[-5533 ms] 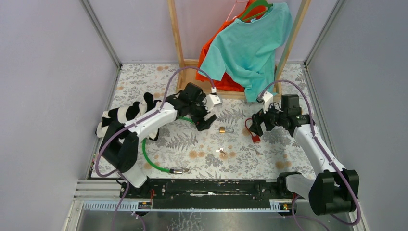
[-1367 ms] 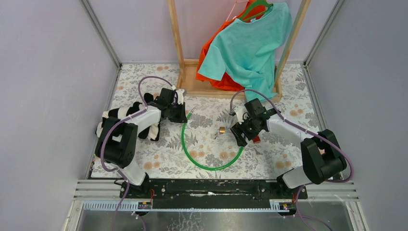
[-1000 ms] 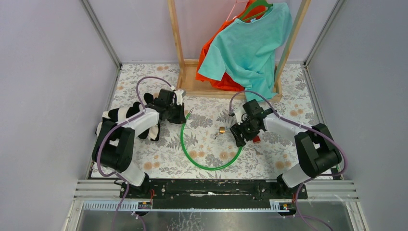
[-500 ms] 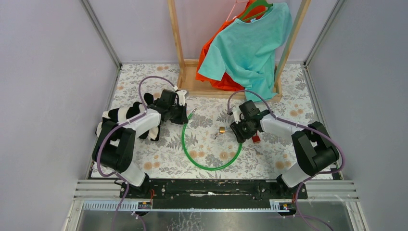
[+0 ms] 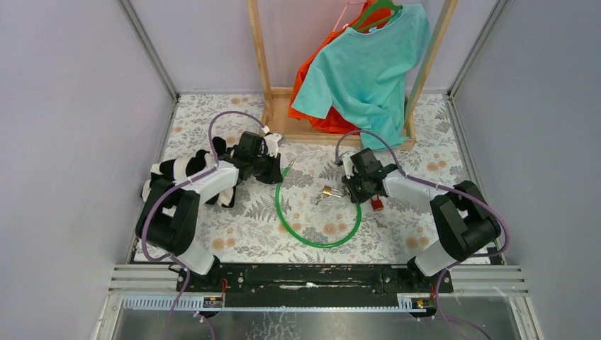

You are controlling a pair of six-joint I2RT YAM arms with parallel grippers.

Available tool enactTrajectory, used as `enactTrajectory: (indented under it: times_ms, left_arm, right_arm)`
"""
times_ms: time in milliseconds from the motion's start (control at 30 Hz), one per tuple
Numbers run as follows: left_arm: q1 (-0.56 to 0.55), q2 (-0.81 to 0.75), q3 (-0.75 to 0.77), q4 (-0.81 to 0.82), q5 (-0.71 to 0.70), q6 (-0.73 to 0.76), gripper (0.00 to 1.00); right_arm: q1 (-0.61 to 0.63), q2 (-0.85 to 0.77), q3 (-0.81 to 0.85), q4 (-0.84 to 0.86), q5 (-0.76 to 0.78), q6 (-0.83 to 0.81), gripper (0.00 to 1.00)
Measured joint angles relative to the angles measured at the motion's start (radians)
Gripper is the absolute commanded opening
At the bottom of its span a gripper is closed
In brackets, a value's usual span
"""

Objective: Lock with the key
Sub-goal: Pick up the lock from the center of the board.

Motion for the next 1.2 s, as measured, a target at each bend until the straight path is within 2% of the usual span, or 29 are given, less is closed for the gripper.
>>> enactTrajectory:
  times_ms: [167,433,800,967,1200]
  left_arm:
    - [-0.001,0.0,0.005,0.005,0.055,0.032,0.0]
    - [-0.014,-0.001,0.078,-0.002,0.146,0.115,0.0]
    - [-0.161,-0.008,0.29,-0.179,0.239,0.271,0.0]
    - [-0.212,0.014,0.38,-0.267,0.281,0.261,0.0]
    - [-0.229,0.089,0.452,-0.348,0.315,0.167,0.0]
  right_arm:
    - [0.0,-0.049,-0.017,0.01,0.031,0.011,0.0]
    - [-0.011,-0.142,0.002,0.02,0.077,0.003,0.0]
    - [-0.047,-0.15,0.234,-0.022,-0.063,-0.026,0.0]
    - [-0.047,-0.15,0.285,-0.041,-0.127,-0.026,0.0]
    - [-0.047,-0.15,0.293,-0.062,-0.143,-0.027,0.0]
